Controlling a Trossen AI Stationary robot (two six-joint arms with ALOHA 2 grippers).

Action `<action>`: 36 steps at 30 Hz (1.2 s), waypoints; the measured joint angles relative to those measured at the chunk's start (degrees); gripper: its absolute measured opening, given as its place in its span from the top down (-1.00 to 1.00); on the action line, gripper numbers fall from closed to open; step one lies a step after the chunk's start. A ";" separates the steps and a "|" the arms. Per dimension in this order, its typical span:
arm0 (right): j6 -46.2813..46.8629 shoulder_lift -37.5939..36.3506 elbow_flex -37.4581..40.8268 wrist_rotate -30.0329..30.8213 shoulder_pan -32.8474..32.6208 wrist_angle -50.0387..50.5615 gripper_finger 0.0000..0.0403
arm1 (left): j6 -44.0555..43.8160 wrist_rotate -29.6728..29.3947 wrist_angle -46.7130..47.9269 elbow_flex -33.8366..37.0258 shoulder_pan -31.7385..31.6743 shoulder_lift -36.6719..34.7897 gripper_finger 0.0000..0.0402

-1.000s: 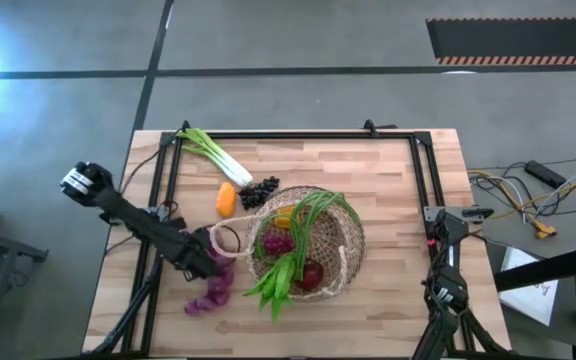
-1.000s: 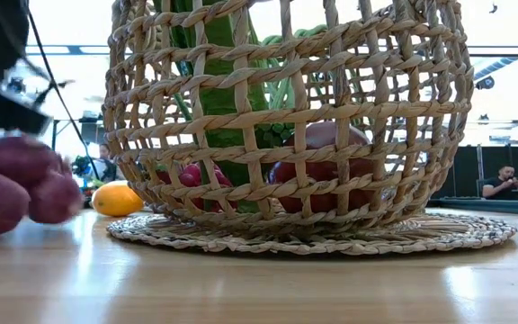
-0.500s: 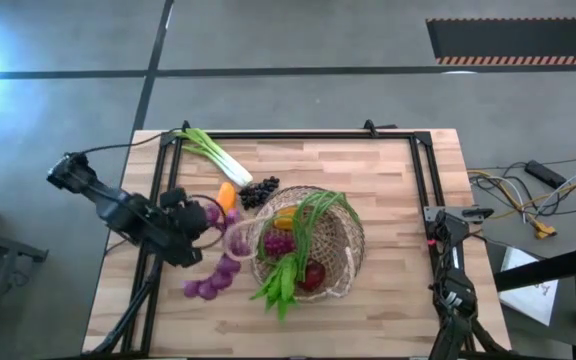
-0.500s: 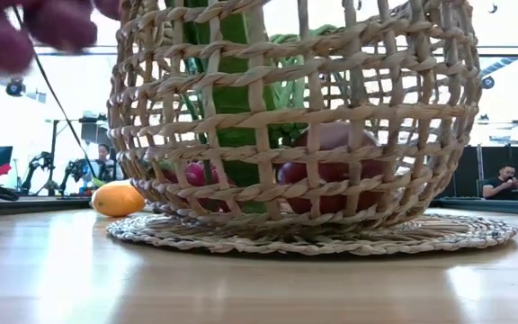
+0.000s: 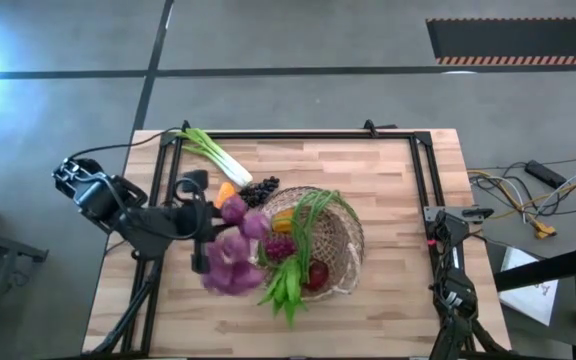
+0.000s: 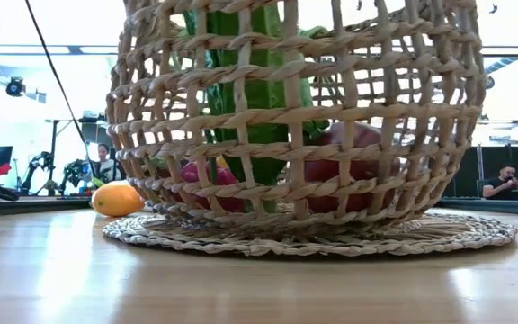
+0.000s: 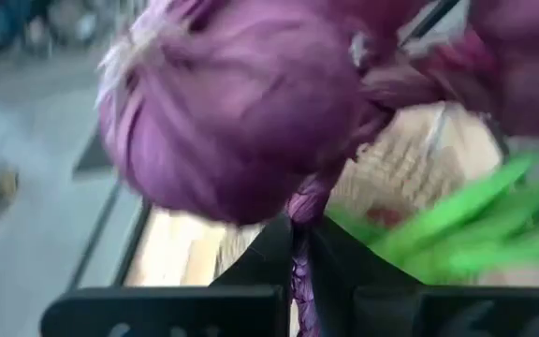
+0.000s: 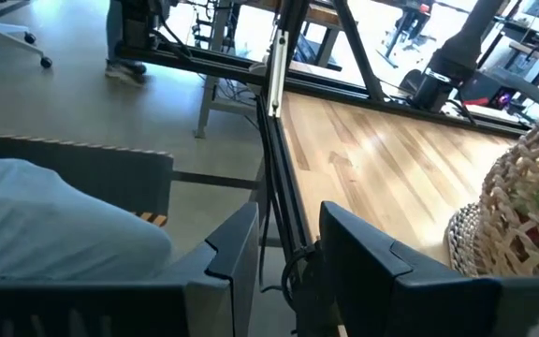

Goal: Build produce basket
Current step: Put the onions into the basket

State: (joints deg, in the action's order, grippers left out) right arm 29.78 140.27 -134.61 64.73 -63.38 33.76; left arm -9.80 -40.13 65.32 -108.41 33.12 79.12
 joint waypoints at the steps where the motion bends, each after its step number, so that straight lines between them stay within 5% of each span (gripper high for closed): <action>1: -0.01 0.00 0.00 0.00 -0.01 -0.02 0.46 | 3.00 -0.03 -1.77 -1.73 0.00 1.26 1.00; 9: 0.15 0.00 0.00 0.00 0.01 -0.21 0.46 | 18.18 -3.44 -5.52 -12.84 -0.08 8.97 0.97; 17: 0.13 0.00 0.00 0.00 0.01 -0.22 0.46 | 33.06 -5.40 -19.59 -11.32 -2.81 14.78 0.96; 22: 0.15 0.00 0.00 0.00 0.01 -0.24 0.46 | 34.31 -3.63 -27.21 -9.40 -6.39 16.41 0.96; 26: 0.17 0.00 0.00 0.02 -0.13 -0.24 0.46 | 33.15 2.49 -33.91 -4.29 -10.12 15.09 0.98; 36: 0.10 1.10 0.00 -0.01 -0.61 -2.09 0.46 | 33.42 12.11 -58.47 21.04 -20.02 10.62 0.99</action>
State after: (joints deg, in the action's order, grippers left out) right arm 29.88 141.37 -134.61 64.72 -63.99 31.67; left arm 23.62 -28.02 6.85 -87.37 13.11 89.74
